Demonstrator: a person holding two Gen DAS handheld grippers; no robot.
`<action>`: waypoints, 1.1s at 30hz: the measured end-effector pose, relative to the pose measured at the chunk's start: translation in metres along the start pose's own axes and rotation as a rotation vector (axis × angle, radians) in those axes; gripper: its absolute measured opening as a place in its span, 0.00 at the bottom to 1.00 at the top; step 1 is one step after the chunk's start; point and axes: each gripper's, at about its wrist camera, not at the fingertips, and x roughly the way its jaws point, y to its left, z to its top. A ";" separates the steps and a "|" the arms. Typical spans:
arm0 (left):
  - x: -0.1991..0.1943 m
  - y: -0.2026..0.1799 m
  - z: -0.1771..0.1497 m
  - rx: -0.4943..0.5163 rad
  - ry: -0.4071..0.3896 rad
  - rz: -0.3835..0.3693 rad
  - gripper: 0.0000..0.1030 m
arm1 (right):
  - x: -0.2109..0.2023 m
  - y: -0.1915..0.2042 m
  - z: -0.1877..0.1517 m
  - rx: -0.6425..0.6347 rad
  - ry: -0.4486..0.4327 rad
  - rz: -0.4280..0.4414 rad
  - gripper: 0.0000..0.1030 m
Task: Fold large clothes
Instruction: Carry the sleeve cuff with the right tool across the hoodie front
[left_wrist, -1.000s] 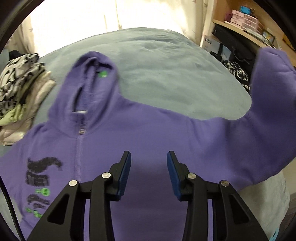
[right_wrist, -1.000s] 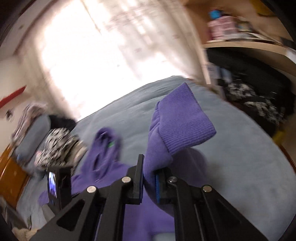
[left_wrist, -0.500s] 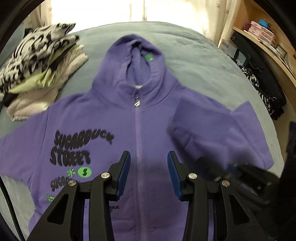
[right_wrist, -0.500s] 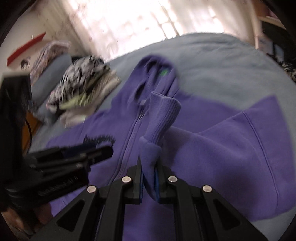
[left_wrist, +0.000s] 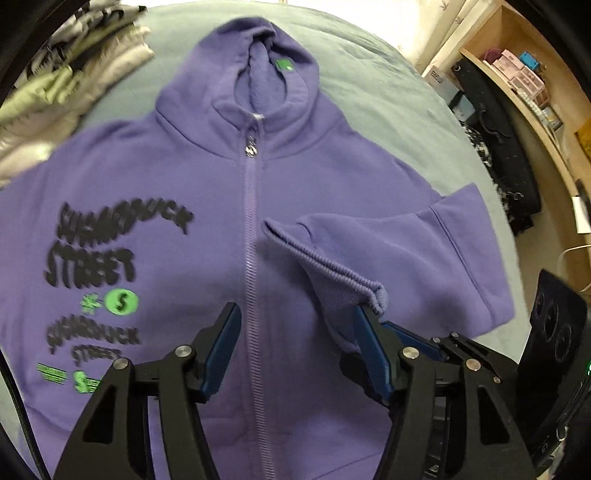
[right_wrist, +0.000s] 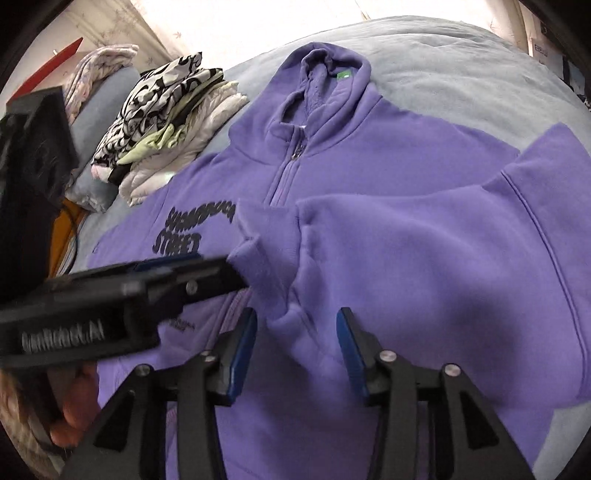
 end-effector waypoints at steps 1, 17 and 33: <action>0.001 0.002 0.000 -0.006 0.010 -0.013 0.60 | -0.005 -0.001 -0.003 -0.005 -0.002 -0.001 0.44; 0.019 0.016 -0.002 -0.155 0.059 -0.263 0.73 | -0.066 -0.032 -0.041 0.000 -0.063 -0.035 0.44; -0.061 -0.079 0.021 0.337 -0.334 0.156 0.06 | -0.103 -0.046 -0.047 -0.008 -0.128 -0.133 0.44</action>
